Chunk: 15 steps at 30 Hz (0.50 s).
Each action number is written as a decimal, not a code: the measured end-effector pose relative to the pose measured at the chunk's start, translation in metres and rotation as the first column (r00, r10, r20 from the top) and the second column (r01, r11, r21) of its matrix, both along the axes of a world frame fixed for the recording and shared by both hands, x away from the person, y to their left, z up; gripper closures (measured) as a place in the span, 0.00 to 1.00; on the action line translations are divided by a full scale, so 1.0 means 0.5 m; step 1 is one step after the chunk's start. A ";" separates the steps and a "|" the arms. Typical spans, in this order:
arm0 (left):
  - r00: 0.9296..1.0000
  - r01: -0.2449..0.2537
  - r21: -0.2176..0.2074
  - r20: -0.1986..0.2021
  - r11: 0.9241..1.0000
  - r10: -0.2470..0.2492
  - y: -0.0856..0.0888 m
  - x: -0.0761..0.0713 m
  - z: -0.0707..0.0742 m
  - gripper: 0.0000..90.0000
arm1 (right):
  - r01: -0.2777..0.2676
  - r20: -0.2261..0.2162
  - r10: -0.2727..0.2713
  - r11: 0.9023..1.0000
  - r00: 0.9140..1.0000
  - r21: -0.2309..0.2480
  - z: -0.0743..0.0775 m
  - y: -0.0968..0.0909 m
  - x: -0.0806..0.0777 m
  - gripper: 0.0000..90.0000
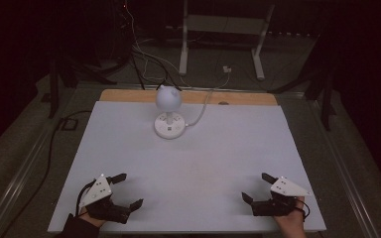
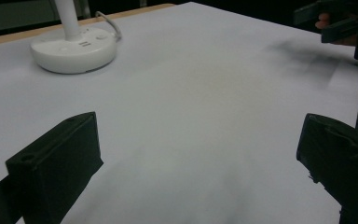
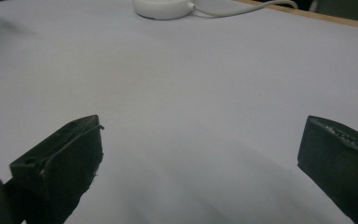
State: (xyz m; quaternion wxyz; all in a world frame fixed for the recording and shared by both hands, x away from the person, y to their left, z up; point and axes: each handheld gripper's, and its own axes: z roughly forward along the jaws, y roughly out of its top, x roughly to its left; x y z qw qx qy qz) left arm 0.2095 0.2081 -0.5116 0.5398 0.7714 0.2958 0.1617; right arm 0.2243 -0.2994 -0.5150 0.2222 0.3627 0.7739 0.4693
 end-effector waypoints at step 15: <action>1.000 0.012 -0.003 -0.010 1.000 -0.012 -0.001 0.000 0.000 0.00 | 0.033 0.002 -0.033 0.999 0.999 -0.038 0.000 0.001 0.002 0.00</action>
